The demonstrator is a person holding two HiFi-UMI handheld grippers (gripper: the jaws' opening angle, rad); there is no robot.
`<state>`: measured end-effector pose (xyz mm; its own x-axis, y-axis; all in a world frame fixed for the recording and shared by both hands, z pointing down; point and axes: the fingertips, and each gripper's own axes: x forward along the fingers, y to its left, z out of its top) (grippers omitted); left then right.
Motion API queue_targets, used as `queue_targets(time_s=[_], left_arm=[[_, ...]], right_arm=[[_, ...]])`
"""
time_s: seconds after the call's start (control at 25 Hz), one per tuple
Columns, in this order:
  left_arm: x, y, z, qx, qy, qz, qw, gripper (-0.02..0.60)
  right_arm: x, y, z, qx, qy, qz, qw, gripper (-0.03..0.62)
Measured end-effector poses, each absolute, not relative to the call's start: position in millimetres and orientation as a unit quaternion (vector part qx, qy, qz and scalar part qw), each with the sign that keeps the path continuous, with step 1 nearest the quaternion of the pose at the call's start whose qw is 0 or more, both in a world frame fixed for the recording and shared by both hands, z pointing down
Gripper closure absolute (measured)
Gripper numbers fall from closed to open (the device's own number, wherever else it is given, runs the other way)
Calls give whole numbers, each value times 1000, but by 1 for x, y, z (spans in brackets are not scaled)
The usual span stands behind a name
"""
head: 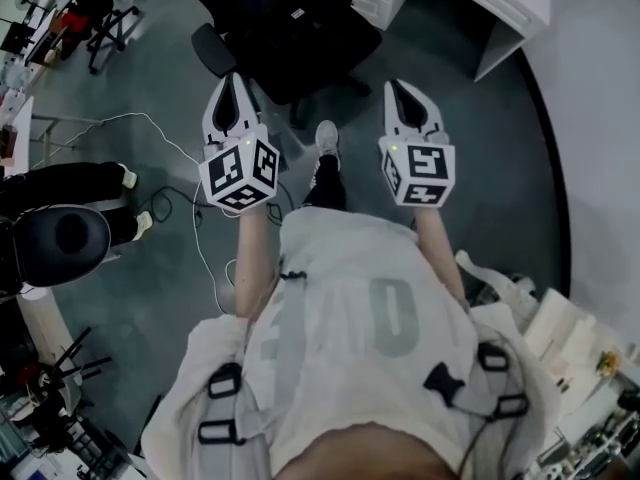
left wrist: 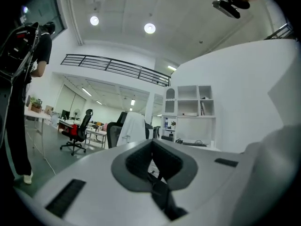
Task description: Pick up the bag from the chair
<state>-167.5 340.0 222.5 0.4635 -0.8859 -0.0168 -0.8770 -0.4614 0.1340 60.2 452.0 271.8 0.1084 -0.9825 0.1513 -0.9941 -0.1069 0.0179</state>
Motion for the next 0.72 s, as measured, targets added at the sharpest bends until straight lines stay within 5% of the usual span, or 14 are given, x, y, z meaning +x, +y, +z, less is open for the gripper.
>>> queue_targets(time_s=[0.72], left_arm=[[-125,129,259,834,-546,30,73,575]], right_arm=[[101,222,288,708,-687,103,125,588]])
